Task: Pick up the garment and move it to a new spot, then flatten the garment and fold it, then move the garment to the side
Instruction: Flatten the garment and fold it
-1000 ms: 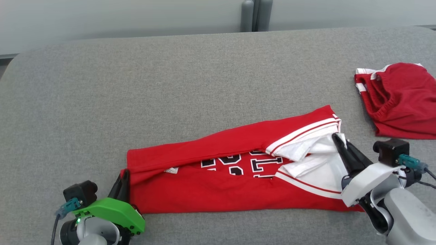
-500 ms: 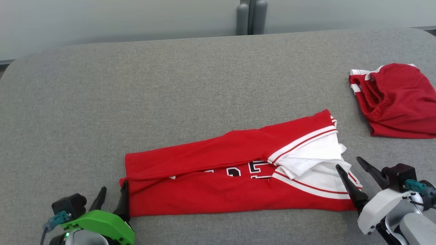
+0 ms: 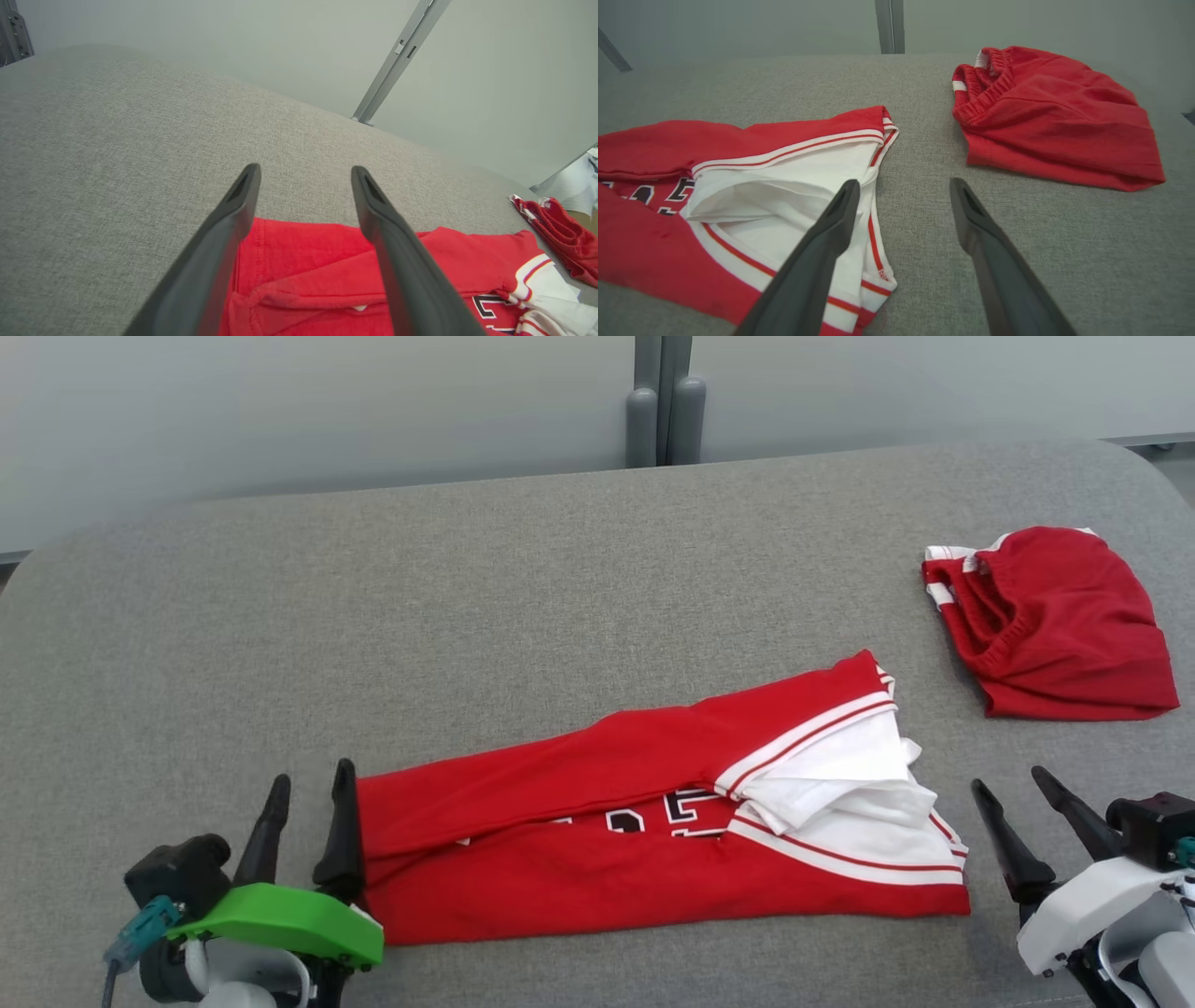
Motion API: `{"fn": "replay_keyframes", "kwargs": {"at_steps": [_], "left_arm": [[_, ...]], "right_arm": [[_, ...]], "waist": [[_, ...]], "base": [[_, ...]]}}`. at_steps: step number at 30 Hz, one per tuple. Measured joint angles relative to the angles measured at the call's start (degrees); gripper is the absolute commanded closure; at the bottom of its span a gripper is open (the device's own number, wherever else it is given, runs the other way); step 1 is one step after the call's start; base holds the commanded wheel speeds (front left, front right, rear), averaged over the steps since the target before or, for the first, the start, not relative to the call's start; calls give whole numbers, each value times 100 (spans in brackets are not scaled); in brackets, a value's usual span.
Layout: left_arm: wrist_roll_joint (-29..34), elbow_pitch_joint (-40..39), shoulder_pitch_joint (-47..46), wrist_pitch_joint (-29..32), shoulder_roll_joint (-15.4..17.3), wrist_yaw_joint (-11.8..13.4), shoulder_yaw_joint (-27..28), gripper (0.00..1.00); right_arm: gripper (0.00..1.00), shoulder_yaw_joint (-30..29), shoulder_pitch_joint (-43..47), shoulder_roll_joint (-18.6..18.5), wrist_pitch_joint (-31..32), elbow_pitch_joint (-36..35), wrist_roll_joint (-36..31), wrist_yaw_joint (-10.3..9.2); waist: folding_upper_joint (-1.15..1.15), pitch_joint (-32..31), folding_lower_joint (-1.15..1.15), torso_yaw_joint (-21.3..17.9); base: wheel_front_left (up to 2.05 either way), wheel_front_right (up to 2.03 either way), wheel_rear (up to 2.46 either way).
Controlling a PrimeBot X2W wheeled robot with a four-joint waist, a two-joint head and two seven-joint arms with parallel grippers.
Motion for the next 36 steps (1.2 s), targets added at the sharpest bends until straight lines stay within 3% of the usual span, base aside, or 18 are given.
{"fn": "replay_keyframes", "kwargs": {"at_steps": [7, 21, 28, 36], "left_arm": [[149, -169, -1, 1, -96, 1, -170, 0], [192, -399, 1, 7, -146, 77, -170, 0], [192, -464, 6, 7, -155, 82, -52, 0], [192, -524, 9, 5, -155, 85, 52, 0]], "right_arm": [[0, -43, -210, 112, 129, 71, 313, 32], [0, -258, -745, 313, 1095, 635, 1017, 31], [0, -134, -895, 367, 1500, 945, 1105, 32], [0, 27, -1050, 467, 1795, 1114, 1104, 33]], "waist": [[0, -30, 0, 84], [0, 117, 0, 625], [0, 247, 0, 892], [0, 332, 0, 915]], "base": [[0, 0, 0], [0, 0, 0], [0, 0, 0], [0, 0, 0]]}}
